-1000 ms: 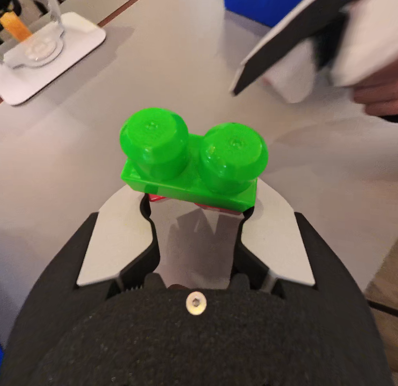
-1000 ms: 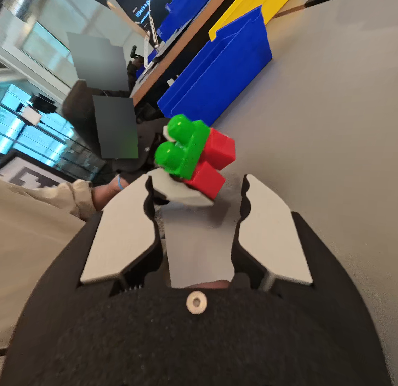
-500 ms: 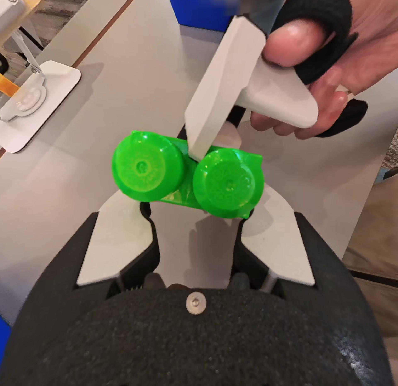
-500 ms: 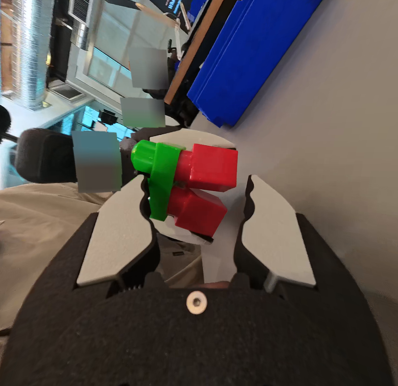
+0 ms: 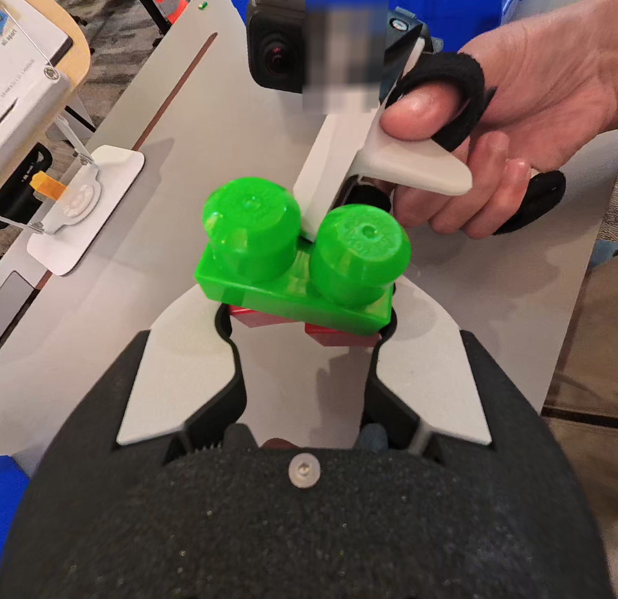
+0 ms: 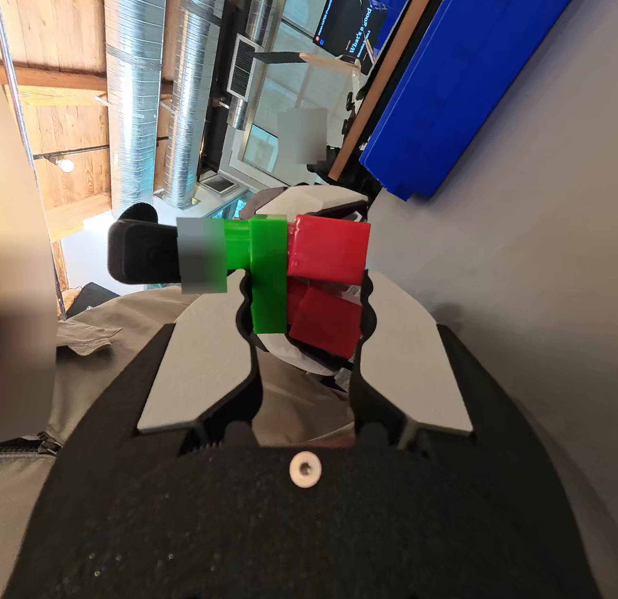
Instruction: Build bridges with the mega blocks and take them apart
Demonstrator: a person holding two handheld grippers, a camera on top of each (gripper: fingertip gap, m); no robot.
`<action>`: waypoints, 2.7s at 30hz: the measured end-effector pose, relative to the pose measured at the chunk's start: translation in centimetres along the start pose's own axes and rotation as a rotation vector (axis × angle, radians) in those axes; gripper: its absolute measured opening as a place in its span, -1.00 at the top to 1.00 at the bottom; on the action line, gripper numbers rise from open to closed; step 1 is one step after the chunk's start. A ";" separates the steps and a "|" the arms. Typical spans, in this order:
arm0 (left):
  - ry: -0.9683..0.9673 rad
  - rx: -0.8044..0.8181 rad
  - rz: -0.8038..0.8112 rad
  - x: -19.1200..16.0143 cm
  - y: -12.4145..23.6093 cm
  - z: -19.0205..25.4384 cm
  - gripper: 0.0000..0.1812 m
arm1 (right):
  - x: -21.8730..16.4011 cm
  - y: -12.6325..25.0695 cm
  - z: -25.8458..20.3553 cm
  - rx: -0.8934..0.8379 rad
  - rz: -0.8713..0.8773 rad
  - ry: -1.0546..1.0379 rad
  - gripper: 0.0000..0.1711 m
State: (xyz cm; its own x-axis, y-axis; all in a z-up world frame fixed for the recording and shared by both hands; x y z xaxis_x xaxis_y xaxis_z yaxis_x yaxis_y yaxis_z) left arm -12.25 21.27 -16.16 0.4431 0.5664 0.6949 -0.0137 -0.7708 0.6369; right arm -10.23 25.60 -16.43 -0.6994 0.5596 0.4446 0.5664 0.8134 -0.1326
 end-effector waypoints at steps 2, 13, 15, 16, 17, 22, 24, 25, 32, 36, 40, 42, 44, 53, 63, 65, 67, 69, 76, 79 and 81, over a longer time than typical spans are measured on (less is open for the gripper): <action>-0.013 0.000 0.014 0.1 0.0 0.1 0.03 | -0.1 0.1 0.0 0.007 0.000 0.000 0.28; -0.023 -0.030 0.082 0.4 0.5 1.1 0.10 | -0.2 -0.4 -1.2 -0.008 -0.069 0.094 0.05; -0.024 -0.026 0.071 0.2 0.5 1.0 0.10 | -0.1 -0.4 -1.0 -0.037 -0.092 0.104 0.02; -0.024 -0.025 0.064 0.1 0.5 1.0 0.10 | -0.2 -0.5 -0.8 -0.045 -0.107 0.104 0.02; -0.021 -0.016 0.058 0.0 0.4 0.9 0.10 | -0.4 -0.6 -0.7 -0.049 -0.121 0.099 0.00; -0.038 -0.029 0.038 -0.3 0.2 1.2 0.11 | -0.7 -1.4 -0.7 0.006 -0.145 0.075 0.11; -0.035 -0.042 0.051 -0.2 0.4 1.1 0.10 | -0.7 -1.5 -0.7 0.038 -0.135 0.059 0.12; -0.037 -0.042 0.062 -0.2 0.5 1.1 0.10 | -0.6 -1.6 -0.7 0.062 -0.127 0.046 0.13; -0.039 -0.062 0.178 0.8 1.6 1.0 0.08 | -0.6 -2.0 -1.5 0.271 -0.065 -0.044 0.15; -0.057 -0.037 0.204 0.9 1.6 0.9 0.03 | -0.6 -2.2 -1.5 0.346 -0.037 -0.098 0.15; -0.049 -0.040 0.203 0.7 1.5 1.0 0.03 | -0.8 -2.2 -1.2 0.359 -0.038 -0.117 0.15; -0.055 -0.065 0.200 0.5 1.6 1.2 0.06 | -1.0 -2.2 -1.2 0.332 -0.061 -0.091 0.15; -0.051 -0.055 0.197 0.4 1.6 1.1 0.06 | -1.0 -2.2 -1.2 0.312 -0.075 -0.083 0.15; -0.052 -0.005 0.268 0.6 2.3 0.6 0.07 | -0.5 -1.5 -1.3 0.286 -0.048 -0.070 -0.06; -0.065 0.025 0.272 0.3 1.9 0.7 0.07 | -3.5 -2.8 -1.5 0.303 -0.165 -0.172 -0.38; -0.068 0.018 0.272 0.6 1.8 0.9 0.07 | -3.5 -2.9 -1.4 0.359 -0.148 -0.220 -0.36; -0.069 0.024 0.289 0.9 1.9 0.9 0.07 | -3.5 -3.0 -1.6 0.425 -0.139 -0.251 -0.30; -0.069 0.019 0.280 0.9 1.7 1.0 0.08 | -3.5 -3.3 -2.0 0.452 -0.144 -0.240 -0.21; -0.057 0.000 0.258 0.5 1.5 1.0 0.10 | -3.5 -3.4 -1.6 0.403 -0.161 -0.214 -0.14; -0.019 -0.016 0.242 0.1 1.6 0.5 0.08 | -3.4 -2.9 -0.8 0.350 -0.166 -0.204 -0.02; -0.020 -0.038 0.226 -0.2 1.5 0.5 0.07 | -3.5 -2.8 -0.6 0.326 -0.170 -0.199 -0.01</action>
State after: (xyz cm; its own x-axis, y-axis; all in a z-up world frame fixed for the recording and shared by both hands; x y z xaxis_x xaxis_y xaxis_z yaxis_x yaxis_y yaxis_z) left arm -11.90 19.84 -15.45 0.4425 0.3740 0.8150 -0.1483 -0.8658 0.4778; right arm -9.12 21.24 -17.07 -0.8595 0.4070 0.3091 0.2903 0.8866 -0.3602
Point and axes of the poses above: each gripper's, where its closed fingertips meet, y back along the fingers, x out of its top, z = x × y across the jaws, the point moved 4 cm from there along y, back along the fingers, and after that the axes turned 6 degrees about -z, right-handed, at the moved point
